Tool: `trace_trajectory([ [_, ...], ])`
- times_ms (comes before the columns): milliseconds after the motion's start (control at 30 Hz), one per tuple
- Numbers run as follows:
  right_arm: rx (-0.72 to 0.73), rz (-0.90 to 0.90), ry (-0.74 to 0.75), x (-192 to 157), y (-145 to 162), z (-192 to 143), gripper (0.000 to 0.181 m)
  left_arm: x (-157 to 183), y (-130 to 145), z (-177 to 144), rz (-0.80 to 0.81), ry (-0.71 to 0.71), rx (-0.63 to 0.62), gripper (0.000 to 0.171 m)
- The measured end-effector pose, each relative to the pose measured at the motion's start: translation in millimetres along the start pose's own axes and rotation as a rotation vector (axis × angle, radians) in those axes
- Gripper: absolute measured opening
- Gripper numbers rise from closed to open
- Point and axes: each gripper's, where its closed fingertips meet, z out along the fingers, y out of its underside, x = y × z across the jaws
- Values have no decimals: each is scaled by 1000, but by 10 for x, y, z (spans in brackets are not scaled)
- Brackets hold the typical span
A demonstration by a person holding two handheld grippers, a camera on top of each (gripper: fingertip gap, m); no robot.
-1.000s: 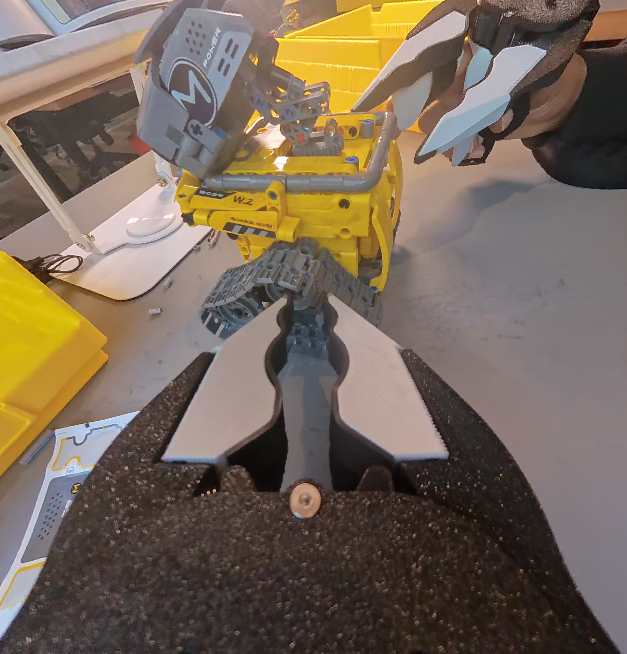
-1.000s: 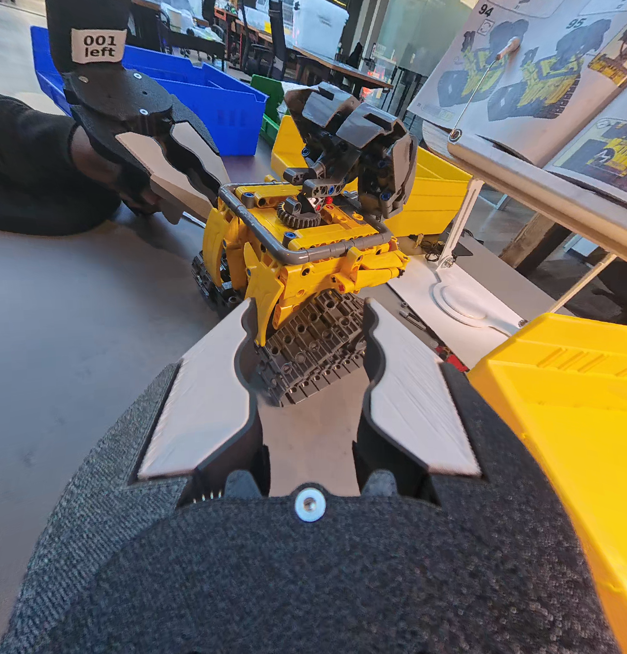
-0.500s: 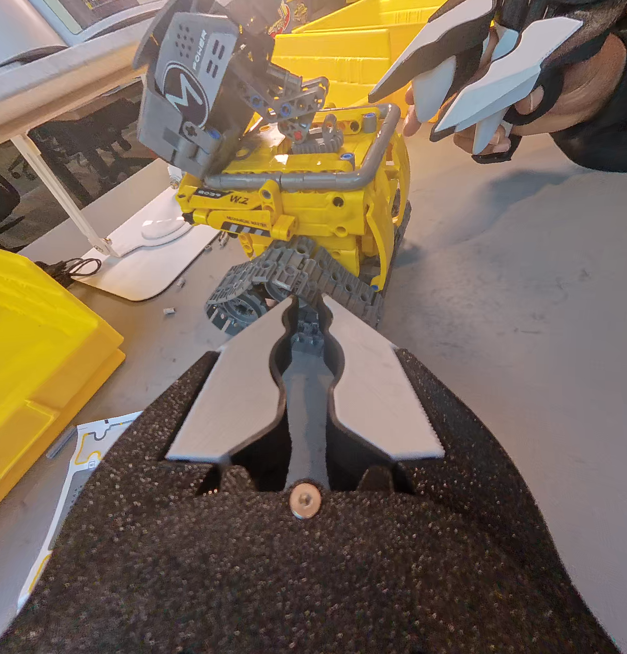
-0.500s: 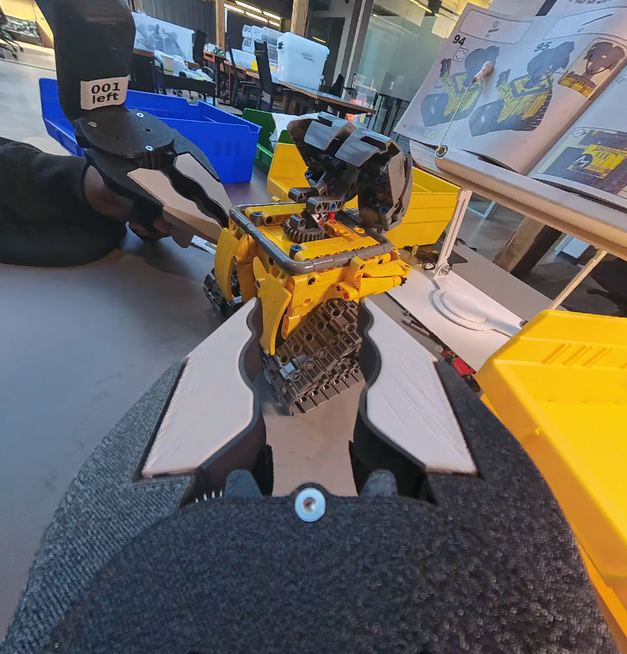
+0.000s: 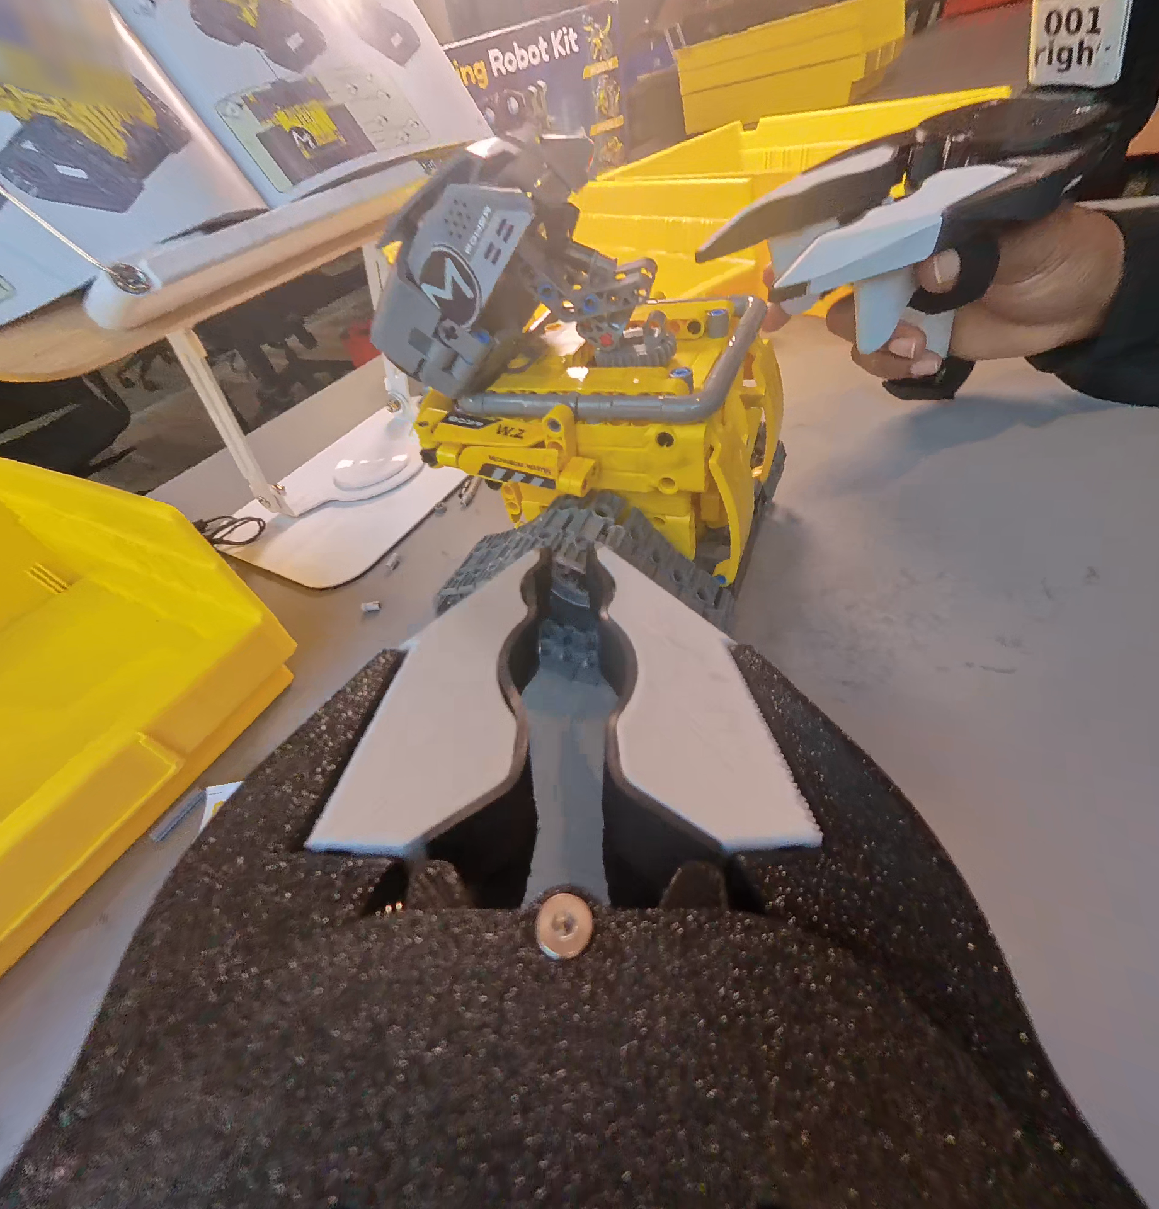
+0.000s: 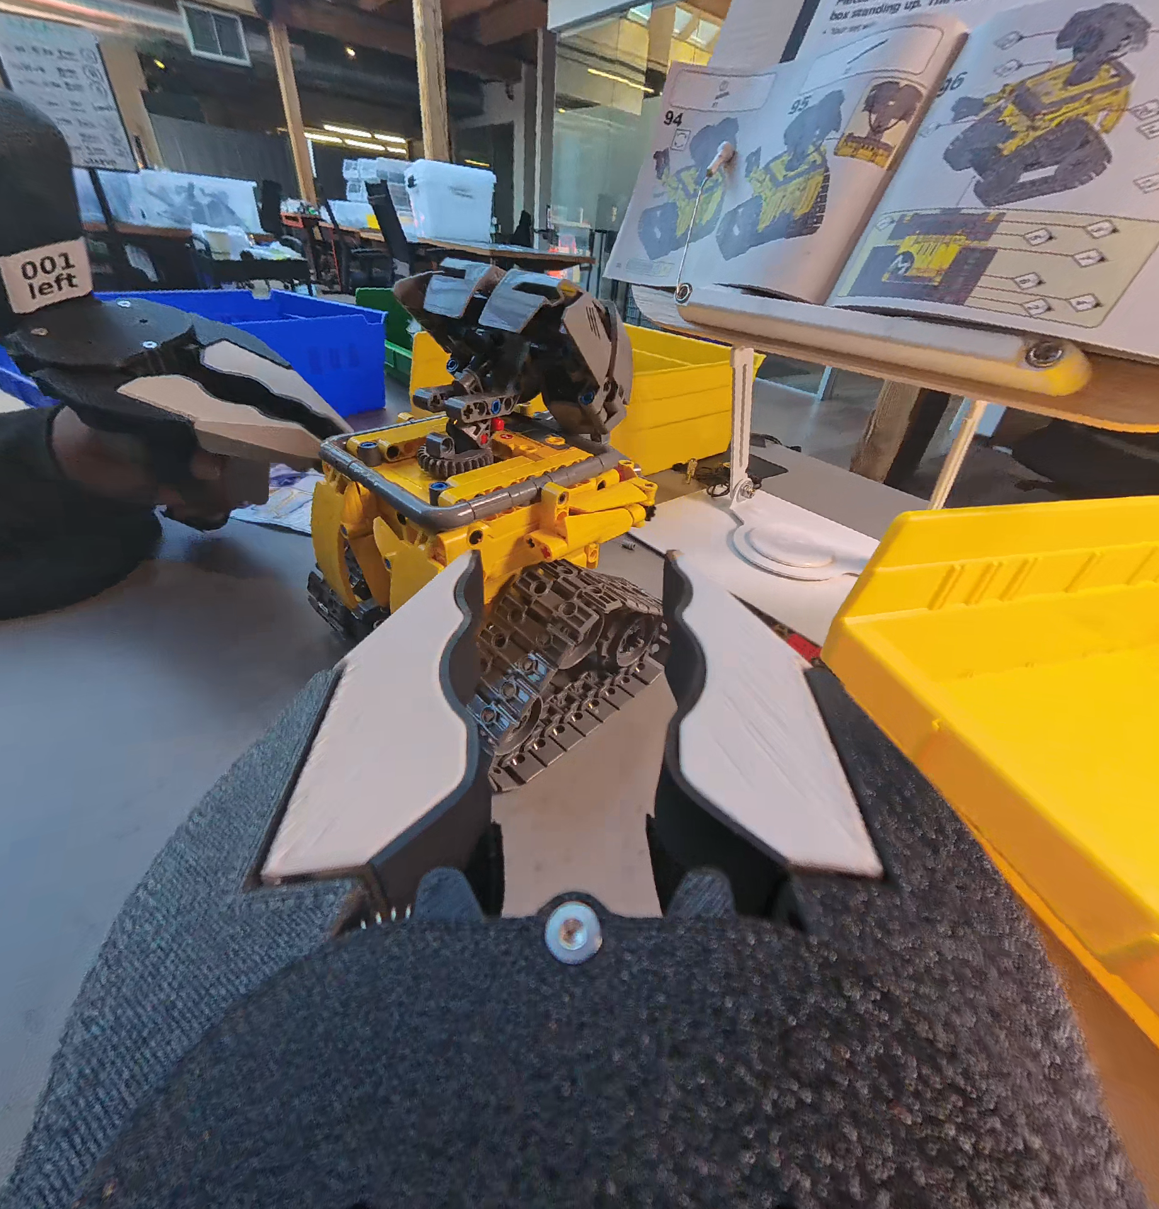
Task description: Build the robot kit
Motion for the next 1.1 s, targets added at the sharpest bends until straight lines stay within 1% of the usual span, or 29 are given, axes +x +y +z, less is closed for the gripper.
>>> trace_trajectory([
  [133,8,-8,-20,-36,-7,1,55,-92,-7,-13,-15,-37,17,22],
  [333,20,-81,-6,-96,-44,7,55,-93,-76,-19,-10,-55,59,38],
  [433,45,-80,34,-31,-98,-11,56,-183,-168,-87,-30,-103,108,44],
  [567,78,-36,90,111,-150,-50,55,-336,-247,-186,-61,-174,157,51],
  [700,104,-4,138,225,-186,-103,53,-417,-272,-234,-64,-223,173,53],
  [833,108,-8,194,334,-211,-111,51,-413,-259,-219,-57,-225,165,51],
  [1100,167,-57,298,727,-492,39,49,-368,-204,-157,-50,-204,141,48],
])
